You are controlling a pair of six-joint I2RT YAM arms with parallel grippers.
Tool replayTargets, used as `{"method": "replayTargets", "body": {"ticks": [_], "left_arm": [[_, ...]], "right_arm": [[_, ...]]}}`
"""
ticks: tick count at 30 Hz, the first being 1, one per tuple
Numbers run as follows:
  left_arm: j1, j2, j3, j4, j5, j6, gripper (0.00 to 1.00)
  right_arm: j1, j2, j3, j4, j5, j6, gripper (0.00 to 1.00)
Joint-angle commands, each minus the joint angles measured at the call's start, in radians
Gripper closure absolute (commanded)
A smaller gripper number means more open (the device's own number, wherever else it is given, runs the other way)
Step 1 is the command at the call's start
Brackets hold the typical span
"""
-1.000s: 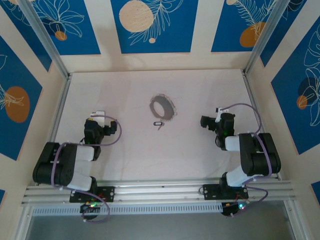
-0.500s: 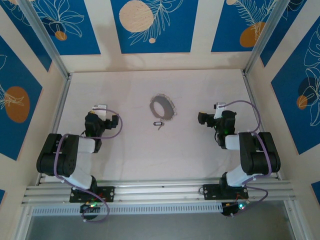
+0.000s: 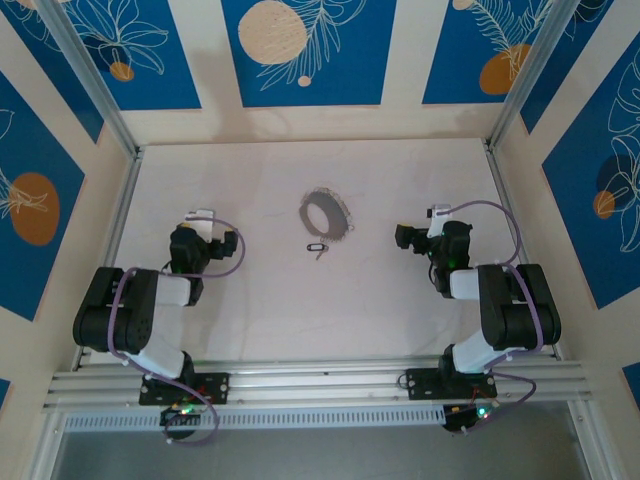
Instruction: Put the keys on the keyring
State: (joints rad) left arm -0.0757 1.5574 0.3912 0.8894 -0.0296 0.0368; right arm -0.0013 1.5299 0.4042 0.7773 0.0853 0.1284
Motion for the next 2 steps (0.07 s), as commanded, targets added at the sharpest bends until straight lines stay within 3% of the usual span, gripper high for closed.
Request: {"method": "replayTargets", "body": {"ticks": [1, 2], "left_arm": [[0.014, 0.0, -0.003, 0.011, 0.016, 0.015, 0.0], [0.013, 0.0, -0.005, 0.014, 0.014, 0.016, 0.0]], "right_arm": [[0.0, -0.006, 0.011, 0.029, -0.009, -0.027, 0.01], [0.001, -0.006, 0.012, 0.031, -0.009, -0.028, 0.01]]}}
